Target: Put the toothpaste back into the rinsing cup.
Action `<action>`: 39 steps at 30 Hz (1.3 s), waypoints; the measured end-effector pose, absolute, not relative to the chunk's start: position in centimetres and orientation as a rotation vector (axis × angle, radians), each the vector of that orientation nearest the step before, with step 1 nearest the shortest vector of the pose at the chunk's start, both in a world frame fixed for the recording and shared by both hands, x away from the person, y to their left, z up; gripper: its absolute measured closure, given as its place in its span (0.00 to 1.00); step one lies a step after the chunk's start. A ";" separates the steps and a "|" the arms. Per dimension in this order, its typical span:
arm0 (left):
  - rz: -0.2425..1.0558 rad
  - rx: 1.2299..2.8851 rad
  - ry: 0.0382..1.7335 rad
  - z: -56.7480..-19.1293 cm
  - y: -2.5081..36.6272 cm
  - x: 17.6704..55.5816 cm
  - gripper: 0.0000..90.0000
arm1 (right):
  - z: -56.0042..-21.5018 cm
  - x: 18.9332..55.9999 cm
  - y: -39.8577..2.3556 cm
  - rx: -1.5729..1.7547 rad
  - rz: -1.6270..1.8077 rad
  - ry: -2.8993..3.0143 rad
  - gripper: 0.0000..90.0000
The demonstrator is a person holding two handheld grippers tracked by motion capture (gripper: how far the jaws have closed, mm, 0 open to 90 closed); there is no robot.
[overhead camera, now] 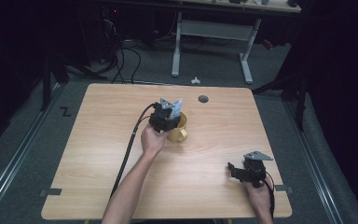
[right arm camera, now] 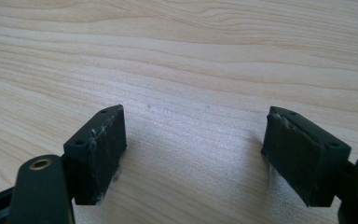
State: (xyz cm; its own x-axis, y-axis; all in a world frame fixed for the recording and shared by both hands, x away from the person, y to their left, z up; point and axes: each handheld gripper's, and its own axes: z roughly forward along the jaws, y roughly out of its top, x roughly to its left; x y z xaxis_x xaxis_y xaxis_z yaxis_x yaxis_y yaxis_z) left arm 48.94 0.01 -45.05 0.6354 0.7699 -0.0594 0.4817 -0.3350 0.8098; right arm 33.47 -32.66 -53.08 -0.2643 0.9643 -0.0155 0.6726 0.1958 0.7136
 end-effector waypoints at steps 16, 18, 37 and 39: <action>0.406 2.023 0.993 -45.8 -0.6 49.2 0.69 | -53.1 33.5 -32.6 1.524 0.831 2.011 0.24; 0.404 2.024 0.995 -45.9 -0.7 49.2 0.69 | -53.1 33.5 -32.6 1.523 0.831 2.011 0.24; 0.401 2.028 0.996 -45.9 -0.7 49.3 0.69 | -53.1 33.5 -32.7 1.523 0.831 2.012 0.24; 0.404 2.026 0.993 -45.7 -0.6 49.3 0.69 | -53.1 33.5 -32.7 1.523 0.831 2.012 0.24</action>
State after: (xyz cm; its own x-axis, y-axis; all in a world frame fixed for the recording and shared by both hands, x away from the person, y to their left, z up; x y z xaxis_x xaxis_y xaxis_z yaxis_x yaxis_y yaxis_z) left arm 49.30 -0.61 -45.75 0.6368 0.7682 -0.0665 0.5035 -0.3490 0.7903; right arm 33.49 -32.66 -53.08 -0.2653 0.9641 -0.0151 0.6724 0.1962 0.7137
